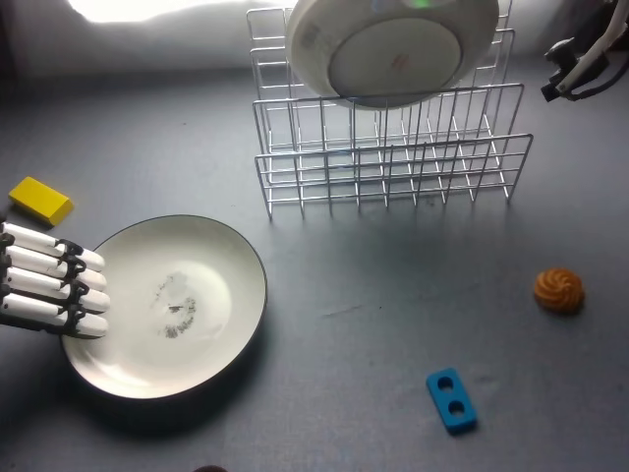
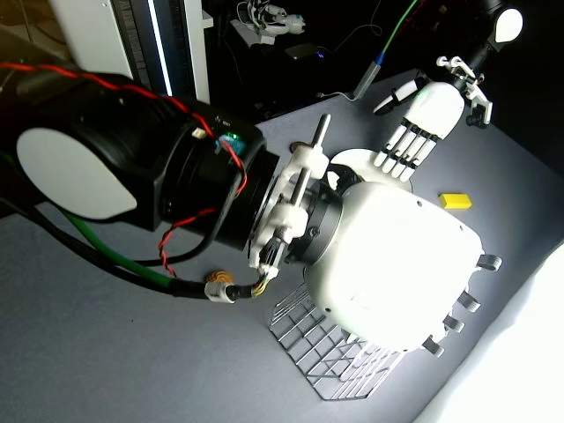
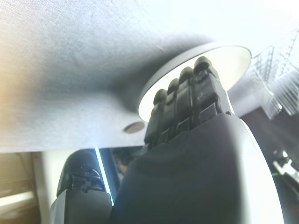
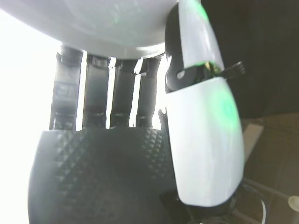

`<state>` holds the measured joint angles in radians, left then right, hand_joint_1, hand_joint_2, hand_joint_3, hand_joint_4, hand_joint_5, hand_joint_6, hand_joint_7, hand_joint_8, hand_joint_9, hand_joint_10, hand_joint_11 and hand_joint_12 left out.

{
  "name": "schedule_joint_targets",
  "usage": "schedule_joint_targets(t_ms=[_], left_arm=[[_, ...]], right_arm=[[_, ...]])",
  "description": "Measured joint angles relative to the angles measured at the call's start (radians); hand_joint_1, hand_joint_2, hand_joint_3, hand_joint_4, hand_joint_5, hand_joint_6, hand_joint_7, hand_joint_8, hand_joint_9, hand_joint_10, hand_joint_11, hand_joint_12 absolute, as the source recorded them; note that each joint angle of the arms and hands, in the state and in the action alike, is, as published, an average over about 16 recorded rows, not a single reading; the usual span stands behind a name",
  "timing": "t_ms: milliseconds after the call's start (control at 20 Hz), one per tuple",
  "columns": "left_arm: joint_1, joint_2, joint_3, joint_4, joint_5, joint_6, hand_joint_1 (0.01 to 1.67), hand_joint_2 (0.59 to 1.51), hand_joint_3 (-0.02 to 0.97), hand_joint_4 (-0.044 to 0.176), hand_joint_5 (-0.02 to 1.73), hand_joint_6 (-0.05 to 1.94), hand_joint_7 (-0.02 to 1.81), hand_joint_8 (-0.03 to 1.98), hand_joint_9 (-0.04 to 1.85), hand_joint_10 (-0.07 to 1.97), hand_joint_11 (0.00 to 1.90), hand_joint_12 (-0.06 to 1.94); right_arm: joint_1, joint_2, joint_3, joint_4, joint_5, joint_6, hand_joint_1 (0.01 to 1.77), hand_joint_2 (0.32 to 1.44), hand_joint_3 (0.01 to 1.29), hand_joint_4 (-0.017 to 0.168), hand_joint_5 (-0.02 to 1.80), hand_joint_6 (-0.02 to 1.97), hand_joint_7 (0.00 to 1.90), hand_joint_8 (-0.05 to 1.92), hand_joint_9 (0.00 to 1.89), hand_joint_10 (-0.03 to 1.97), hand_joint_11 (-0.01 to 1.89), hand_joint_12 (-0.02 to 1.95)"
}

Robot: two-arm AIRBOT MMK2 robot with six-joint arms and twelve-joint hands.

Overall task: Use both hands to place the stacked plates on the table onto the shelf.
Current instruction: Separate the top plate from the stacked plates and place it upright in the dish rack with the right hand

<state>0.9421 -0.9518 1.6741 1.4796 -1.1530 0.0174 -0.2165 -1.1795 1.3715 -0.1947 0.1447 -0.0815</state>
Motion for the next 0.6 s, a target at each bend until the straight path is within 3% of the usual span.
schedule_joint_targets(t_ms=[600], left_arm=[[0.004, -0.004, 0.0, -0.001, 0.0, 0.0, 0.02, 1.123, 0.012, 0.0, 0.02, 0.02, 0.02, 0.0, 0.02, 0.01, 0.02, 0.01]], right_arm=[[-0.068, -0.061, 0.089, -0.008, 0.074, 0.038, 1.24, 1.02, 0.01, -0.012, 0.92, 0.68, 1.0, 1.17, 0.93, 1.25, 0.73, 1.59]])
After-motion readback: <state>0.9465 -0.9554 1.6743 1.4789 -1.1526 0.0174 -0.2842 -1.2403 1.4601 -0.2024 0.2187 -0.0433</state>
